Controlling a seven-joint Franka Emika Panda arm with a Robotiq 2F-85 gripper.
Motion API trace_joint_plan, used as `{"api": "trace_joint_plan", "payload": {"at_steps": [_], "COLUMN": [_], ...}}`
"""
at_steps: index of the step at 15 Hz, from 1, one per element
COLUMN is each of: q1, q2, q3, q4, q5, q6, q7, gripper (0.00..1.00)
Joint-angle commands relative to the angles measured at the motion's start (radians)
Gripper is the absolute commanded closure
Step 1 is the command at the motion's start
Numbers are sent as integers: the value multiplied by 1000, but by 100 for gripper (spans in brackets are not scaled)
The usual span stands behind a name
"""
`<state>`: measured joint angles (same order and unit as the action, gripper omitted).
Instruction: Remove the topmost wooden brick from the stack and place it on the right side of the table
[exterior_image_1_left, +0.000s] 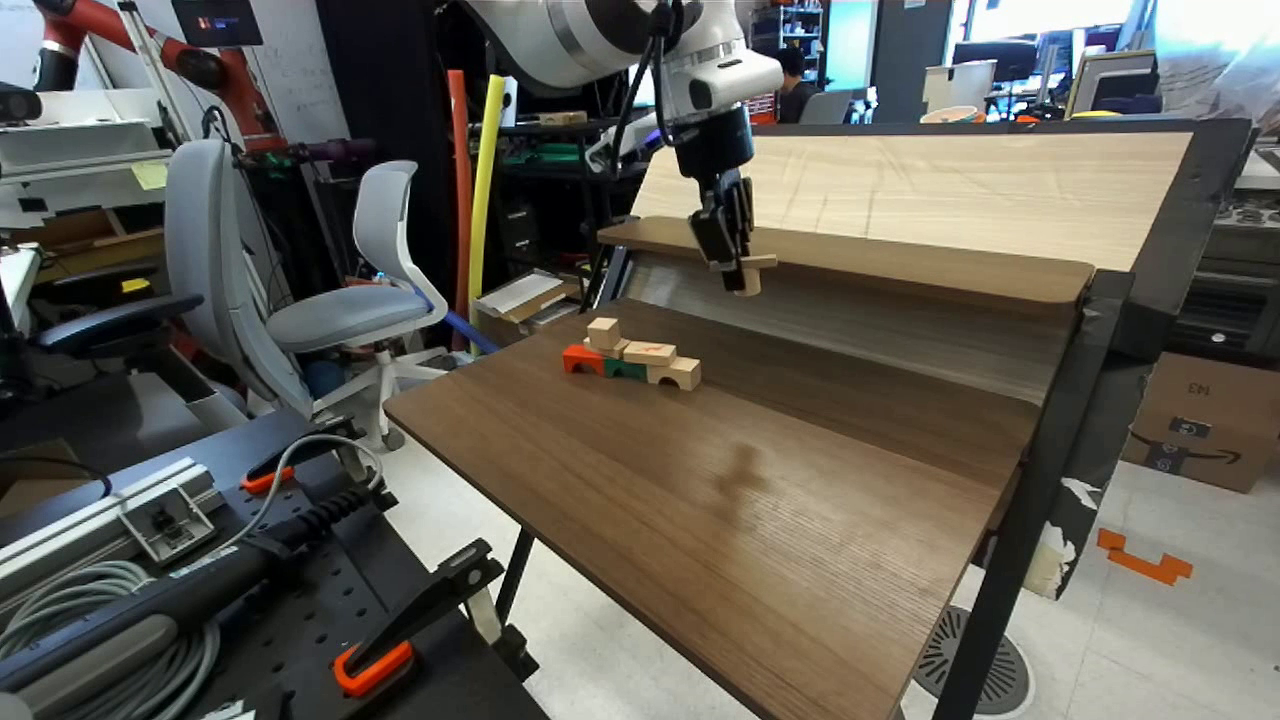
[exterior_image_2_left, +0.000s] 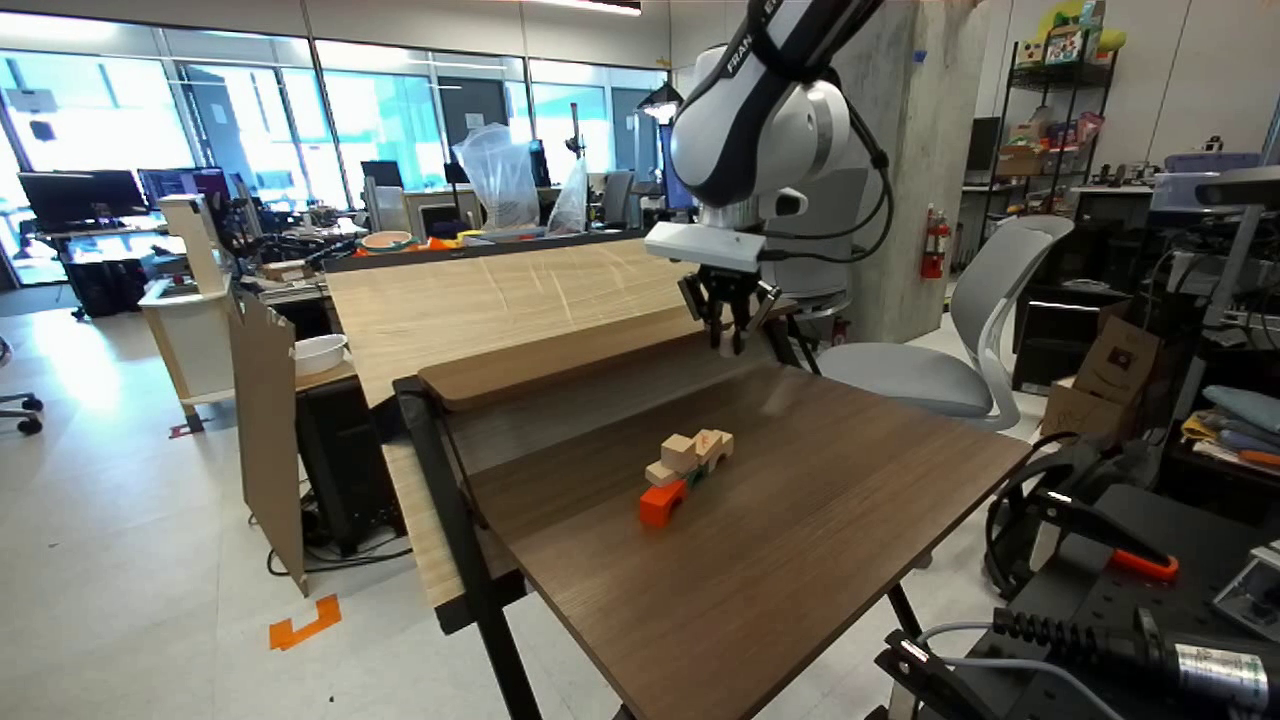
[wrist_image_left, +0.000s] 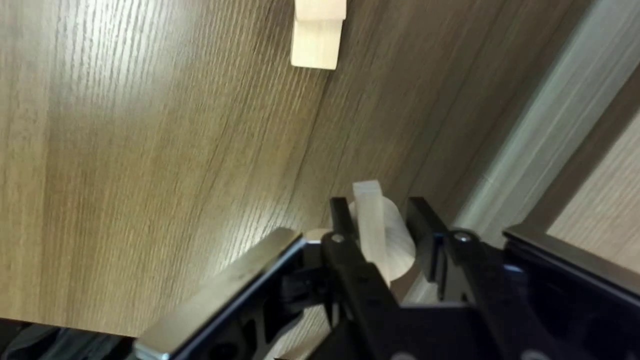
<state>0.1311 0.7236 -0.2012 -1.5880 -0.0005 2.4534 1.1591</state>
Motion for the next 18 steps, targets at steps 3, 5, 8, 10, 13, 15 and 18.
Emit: {"api": "trace_joint_plan", "payload": {"at_steps": [3,5,8,10,13,15,18], "q1": [-45,-60,-80,-89,-106,-112,-118], "q2": [85,104,131,145,169,184,211], "q3": [6,11,21,26,40,45,49], "q4": [97,112,132,141,156,166,181], "q5": [48,59,80,89,119,129,139], "q6": [-86,-106,-128,-134,-143,-154,-156], "q7": [148,179,207,218,227,233,243], "gripper": [92,92,92,92,92,92,92]}}
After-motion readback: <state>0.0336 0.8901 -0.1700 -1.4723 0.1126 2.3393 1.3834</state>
